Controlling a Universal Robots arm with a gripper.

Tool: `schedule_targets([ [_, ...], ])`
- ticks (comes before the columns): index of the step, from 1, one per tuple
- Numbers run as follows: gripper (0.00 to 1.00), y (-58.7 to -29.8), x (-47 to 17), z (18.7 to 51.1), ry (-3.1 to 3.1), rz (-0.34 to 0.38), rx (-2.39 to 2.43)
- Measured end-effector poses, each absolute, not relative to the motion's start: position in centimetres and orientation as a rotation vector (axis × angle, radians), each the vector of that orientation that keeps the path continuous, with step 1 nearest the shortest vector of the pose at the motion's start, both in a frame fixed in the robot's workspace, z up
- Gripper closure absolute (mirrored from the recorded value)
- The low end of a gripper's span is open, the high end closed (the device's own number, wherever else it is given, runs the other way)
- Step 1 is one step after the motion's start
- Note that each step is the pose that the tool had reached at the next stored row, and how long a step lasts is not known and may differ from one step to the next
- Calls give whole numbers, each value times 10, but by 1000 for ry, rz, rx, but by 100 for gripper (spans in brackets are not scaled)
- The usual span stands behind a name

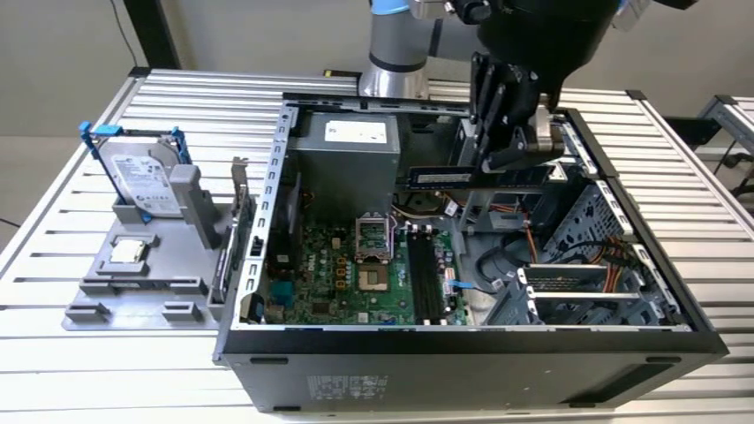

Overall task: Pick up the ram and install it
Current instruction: 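Pick up the ram and move it above insertion slot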

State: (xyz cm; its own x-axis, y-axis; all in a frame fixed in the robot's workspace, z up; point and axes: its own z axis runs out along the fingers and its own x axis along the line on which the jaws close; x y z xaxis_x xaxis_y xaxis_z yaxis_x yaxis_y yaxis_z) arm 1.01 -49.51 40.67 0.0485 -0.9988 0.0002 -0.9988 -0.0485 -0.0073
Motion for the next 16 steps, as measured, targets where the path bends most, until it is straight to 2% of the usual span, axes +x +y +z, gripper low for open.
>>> schedule_targets([
  [16, 100, -495, 36, 407, 2162, -8, -2272],
])
